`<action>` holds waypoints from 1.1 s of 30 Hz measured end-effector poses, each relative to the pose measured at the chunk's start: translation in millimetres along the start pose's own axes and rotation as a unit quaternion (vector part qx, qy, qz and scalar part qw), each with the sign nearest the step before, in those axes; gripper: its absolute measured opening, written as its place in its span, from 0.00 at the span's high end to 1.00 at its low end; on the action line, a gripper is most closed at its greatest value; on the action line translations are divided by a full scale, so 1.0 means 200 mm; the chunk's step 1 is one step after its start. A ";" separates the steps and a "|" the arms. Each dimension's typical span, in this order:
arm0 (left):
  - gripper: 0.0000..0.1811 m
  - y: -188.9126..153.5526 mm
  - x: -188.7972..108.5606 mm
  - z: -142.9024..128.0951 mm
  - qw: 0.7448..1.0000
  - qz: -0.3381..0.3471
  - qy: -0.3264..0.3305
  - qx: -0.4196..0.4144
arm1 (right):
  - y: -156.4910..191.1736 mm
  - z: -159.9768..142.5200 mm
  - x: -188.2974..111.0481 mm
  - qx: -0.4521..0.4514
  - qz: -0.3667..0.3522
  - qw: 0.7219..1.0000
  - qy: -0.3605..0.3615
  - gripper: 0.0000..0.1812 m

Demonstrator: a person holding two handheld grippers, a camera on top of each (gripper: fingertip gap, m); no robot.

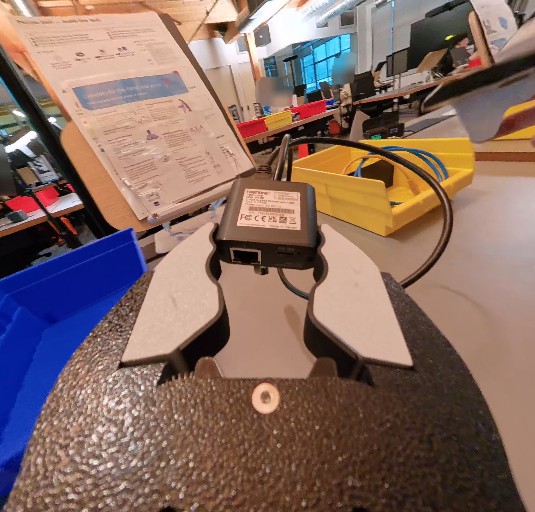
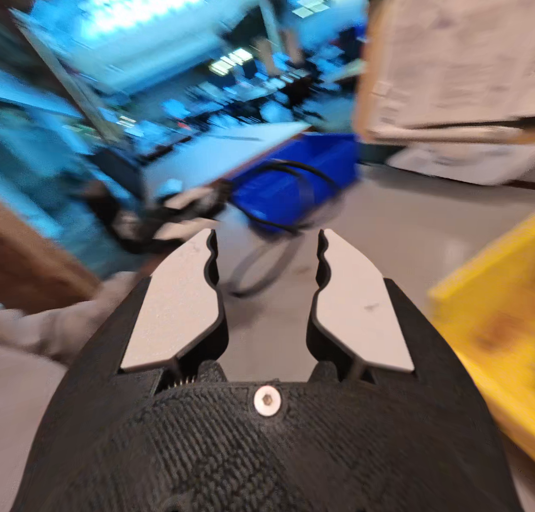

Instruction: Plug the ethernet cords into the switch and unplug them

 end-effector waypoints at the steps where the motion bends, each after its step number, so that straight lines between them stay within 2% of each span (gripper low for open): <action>1: 0.66 -0.02 0.01 -0.01 1.000 -0.017 0.003 0.001 | 0.11 -0.01 0.03 0.002 0.055 0.998 -0.022 0.67; 3: 0.66 -0.06 0.03 -0.03 0.998 -0.057 0.007 0.007 | 0.26 -0.07 0.12 0.013 0.111 0.993 -0.035 0.73; 4: 0.66 -0.09 0.05 -0.04 0.997 -0.072 0.012 0.014 | 0.28 -0.11 0.17 0.030 0.107 0.993 -0.033 0.74; 8: 0.66 -0.19 0.07 -0.04 0.992 -0.108 0.008 0.060 | 0.20 -0.24 0.35 0.132 0.066 0.989 -0.030 0.73; 11: 0.66 -0.23 0.08 -0.04 0.990 -0.109 0.006 0.085 | 0.15 -0.28 0.37 0.228 0.117 0.964 -0.078 0.84; 14: 0.66 -0.25 0.10 -0.06 0.989 -0.108 0.018 0.094 | 0.16 -0.26 0.35 0.221 0.129 0.961 -0.107 0.92; 18: 0.66 -0.29 0.10 -0.07 0.986 -0.109 0.023 0.122 | 0.22 -0.20 0.33 0.148 0.114 0.976 -0.115 0.89; 20: 0.66 -0.30 0.10 -0.06 0.987 -0.111 0.015 0.117 | 0.18 -0.23 0.36 0.161 0.086 0.979 -0.093 0.89; 23: 0.66 -0.30 0.10 -0.05 0.988 -0.102 0.007 0.115 | 0.14 -0.30 0.39 0.196 0.091 0.973 -0.077 0.90; 26: 0.66 -0.31 0.09 -0.04 0.988 -0.106 -0.006 0.114 | 0.09 -0.33 0.40 0.218 0.085 0.968 -0.092 0.93; 28: 0.66 -0.33 0.09 -0.04 0.987 -0.114 -0.008 0.117 | 0.05 -0.36 0.41 0.235 0.065 0.965 -0.092 0.91; 31: 0.66 -0.33 0.09 -0.04 0.986 -0.113 -0.006 0.124 | 0.07 -0.38 0.43 0.255 0.120 0.955 -0.088 0.85; 33: 0.66 -0.33 0.09 -0.05 0.986 -0.115 -0.010 0.118 | 0.07 -0.38 0.43 0.269 0.133 0.950 -0.089 0.84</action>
Point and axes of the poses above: each gripper's, where its closed fingertips meet, x out along the fingers, z out of its top, y = z × x across the jaws, the point moved 8 cm from there along -x, back along the fingers, and after that the axes turned 10 degrees about y, right-handed, at the moved point
